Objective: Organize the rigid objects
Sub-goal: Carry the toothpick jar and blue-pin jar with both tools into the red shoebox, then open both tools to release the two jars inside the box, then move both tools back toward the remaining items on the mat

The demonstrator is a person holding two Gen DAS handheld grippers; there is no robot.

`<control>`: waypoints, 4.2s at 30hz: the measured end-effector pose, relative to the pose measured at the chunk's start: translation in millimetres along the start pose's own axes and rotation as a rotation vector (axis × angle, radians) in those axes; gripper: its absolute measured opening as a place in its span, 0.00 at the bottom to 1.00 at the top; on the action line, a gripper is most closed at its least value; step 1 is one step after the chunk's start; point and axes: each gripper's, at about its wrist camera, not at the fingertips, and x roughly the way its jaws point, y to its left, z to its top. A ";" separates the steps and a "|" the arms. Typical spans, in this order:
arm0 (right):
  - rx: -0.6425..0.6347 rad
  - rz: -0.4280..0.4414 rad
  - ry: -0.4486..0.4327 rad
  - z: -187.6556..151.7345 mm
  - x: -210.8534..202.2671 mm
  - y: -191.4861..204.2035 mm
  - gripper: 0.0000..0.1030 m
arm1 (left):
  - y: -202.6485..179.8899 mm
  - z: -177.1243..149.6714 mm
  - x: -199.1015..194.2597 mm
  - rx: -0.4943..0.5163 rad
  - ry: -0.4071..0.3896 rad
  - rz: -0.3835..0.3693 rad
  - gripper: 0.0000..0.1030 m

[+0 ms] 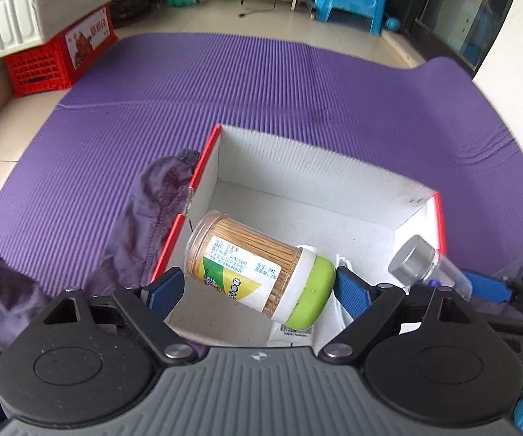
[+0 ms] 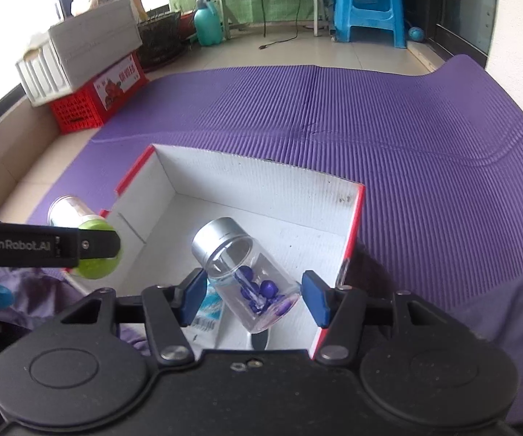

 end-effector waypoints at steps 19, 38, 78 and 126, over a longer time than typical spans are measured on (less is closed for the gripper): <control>-0.150 -0.126 0.065 10.0 108.2 10.6 0.56 | -12.4 13.4 104.5 0.074 0.079 0.054 0.87; -0.212 -0.139 0.078 2.6 98.7 17.1 0.71 | -21.5 5.5 103.1 0.113 0.105 0.099 0.87; -0.126 0.045 -0.095 -47.4 -109.7 35.2 0.94 | 2.1 -62.7 -126.6 0.100 -0.133 0.051 0.90; -0.096 0.115 0.148 -227.4 -72.6 36.2 0.94 | 64.0 -281.3 -49.8 -0.129 0.090 0.141 0.90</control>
